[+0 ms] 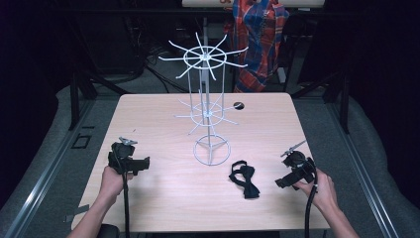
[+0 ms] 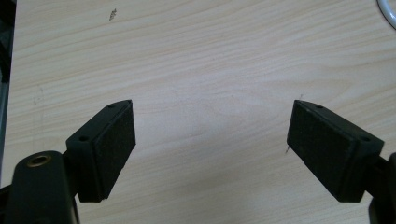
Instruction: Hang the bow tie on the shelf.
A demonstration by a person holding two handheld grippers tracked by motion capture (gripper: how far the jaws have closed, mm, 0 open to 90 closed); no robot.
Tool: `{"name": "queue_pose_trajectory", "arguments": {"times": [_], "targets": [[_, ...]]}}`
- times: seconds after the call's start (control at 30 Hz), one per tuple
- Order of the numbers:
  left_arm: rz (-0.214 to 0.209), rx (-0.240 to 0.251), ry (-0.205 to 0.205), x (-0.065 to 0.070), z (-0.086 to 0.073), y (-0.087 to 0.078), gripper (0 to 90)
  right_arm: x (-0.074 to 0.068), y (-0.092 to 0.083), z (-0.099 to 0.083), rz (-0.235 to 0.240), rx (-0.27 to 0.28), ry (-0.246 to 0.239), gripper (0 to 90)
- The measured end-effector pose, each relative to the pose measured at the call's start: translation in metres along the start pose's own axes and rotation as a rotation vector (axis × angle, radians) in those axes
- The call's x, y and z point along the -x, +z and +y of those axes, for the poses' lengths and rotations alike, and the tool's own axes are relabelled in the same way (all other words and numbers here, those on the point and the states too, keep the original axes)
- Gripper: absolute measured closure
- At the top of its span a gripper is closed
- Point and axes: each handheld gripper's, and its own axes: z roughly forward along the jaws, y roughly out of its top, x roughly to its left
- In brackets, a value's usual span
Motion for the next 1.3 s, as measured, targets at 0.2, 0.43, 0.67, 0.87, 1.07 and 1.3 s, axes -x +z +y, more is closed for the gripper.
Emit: {"name": "queue_pose_trajectory", "arguments": {"times": [0.2, 0.43, 0.67, 0.87, 1.07, 1.3], "targets": [[0.000, 0.002, -0.001, 0.000, 0.000, 0.000, 15.6, -0.004, -0.002, 0.001, 0.017, 0.019, -0.001, 6.3], [0.000, 0.003, -0.001, 0.000, -0.001, 0.000, 15.7, -0.010, -0.005, 0.005, 0.050, 0.029, -0.014, 6.9], [0.001, -0.002, 0.001, -0.002, -0.002, 0.000, 15.6, -0.020, -0.006, 0.010, 0.081, 0.049, -0.032, 7.1], [0.000, -0.004, 0.006, -0.002, -0.001, 0.001, 15.6, -0.028, -0.004, 0.017, 0.131, 0.057, -0.032, 7.7], [0.000, 0.000, 0.005, -0.002, -0.001, 0.000, 15.6, -0.034, -0.006, 0.023, 0.124, 0.054, -0.050, 8.1], [0.002, -0.002, 0.006, -0.001, -0.001, 0.000, 15.7, -0.051, -0.002, 0.030, 0.210, 0.082, -0.039, 14.5]]}}
